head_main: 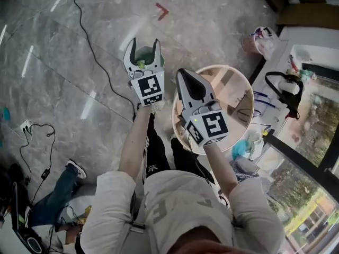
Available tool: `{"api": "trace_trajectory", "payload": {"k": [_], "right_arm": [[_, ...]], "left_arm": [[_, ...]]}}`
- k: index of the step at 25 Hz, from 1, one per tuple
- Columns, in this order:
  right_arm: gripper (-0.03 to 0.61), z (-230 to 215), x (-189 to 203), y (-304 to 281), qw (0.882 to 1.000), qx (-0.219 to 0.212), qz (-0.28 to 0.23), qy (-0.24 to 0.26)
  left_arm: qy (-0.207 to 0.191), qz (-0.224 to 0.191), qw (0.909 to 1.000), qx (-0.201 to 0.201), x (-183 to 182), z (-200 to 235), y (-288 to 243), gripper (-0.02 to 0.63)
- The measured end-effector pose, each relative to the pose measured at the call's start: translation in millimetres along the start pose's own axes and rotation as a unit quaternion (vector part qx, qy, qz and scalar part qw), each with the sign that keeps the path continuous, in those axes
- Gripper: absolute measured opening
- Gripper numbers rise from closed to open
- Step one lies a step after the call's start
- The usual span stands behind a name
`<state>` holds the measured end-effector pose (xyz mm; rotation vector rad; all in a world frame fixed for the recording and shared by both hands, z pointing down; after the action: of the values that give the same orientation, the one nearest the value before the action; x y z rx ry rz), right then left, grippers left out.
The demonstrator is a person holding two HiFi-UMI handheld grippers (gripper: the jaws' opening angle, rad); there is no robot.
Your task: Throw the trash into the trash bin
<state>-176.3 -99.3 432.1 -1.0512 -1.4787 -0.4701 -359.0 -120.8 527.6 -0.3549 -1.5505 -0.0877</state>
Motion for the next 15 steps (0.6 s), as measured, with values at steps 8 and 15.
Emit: {"api": "trace_trajectory", "payload": {"k": [8,15], "right_arm": [[0.015,14.6,-137.7,65.9,0.989,0.038,-0.136,0.038],[0.015,18.7,-210.8,131.6,0.961,0.080,-0.253,0.077]], "left_arm": [[-0.004,-0.102,0.9899,0.098,-210.3,-37.6,60.8,0.262],[0.045,-0.152,0.9700,0.185,-300.5,-65.0,128.6,0.012]]}}
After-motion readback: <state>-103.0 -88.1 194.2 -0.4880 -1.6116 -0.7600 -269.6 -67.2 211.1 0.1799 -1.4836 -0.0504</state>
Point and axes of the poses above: the fingertips, and each gripper's own axes: y backward along the fingers, z to its left, x out of its underside, the point moved 10 cm from there along y, backward along the fingers, and after that the axes turned 5 degrees about -x, right-handed, at the moved point
